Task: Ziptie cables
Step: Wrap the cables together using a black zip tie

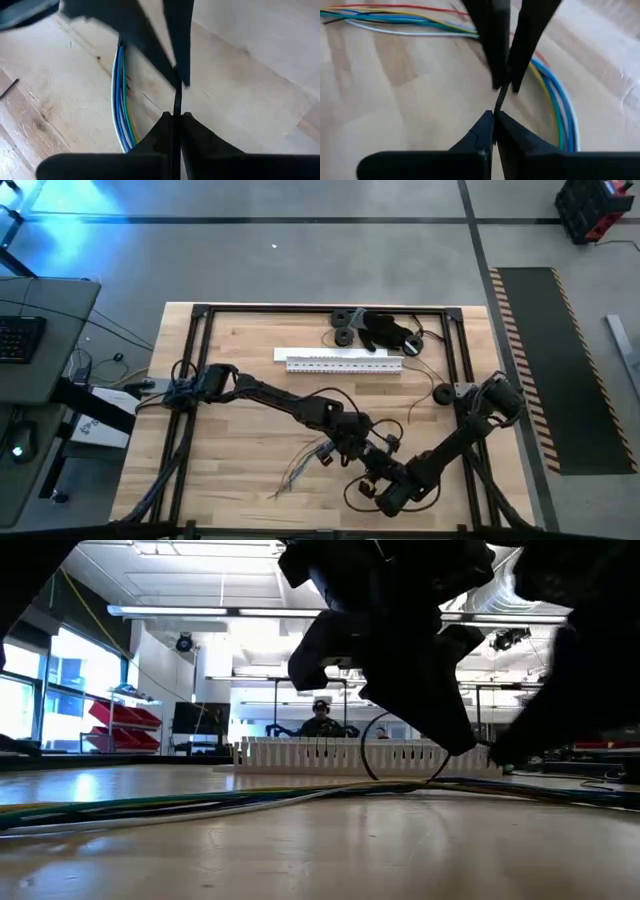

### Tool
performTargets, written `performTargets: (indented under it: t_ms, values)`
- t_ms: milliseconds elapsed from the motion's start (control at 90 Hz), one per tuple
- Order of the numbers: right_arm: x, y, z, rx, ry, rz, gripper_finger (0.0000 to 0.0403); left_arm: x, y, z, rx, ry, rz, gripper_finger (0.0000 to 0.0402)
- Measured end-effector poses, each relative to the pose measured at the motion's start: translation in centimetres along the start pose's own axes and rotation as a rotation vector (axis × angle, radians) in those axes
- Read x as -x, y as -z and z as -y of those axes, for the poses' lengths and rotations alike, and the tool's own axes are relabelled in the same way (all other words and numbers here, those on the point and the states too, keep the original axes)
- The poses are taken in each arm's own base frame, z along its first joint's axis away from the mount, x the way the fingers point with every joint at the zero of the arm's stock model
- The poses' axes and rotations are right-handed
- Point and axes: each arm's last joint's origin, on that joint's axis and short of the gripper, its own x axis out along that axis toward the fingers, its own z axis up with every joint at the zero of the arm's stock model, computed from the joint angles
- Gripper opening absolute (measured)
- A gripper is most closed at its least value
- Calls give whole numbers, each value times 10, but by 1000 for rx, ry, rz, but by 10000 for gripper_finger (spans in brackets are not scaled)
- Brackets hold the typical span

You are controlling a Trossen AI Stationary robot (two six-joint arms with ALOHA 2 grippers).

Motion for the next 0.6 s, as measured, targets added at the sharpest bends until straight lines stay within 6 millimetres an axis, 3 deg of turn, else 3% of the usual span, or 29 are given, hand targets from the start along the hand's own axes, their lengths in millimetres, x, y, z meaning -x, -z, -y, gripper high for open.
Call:
performTargets:
  t_ms: [178,356,600]
  values:
    - [1,28,-5,-56,-13,-58,0,5,0,-2,2,-35,-30,3]
    - [6,50,-9,-75,-12,14,0,9,1,-4,15,-41,-35,3]
    - [29,38,-32,200,-47,204,22,10,1,-4,29,-41,-29,3]
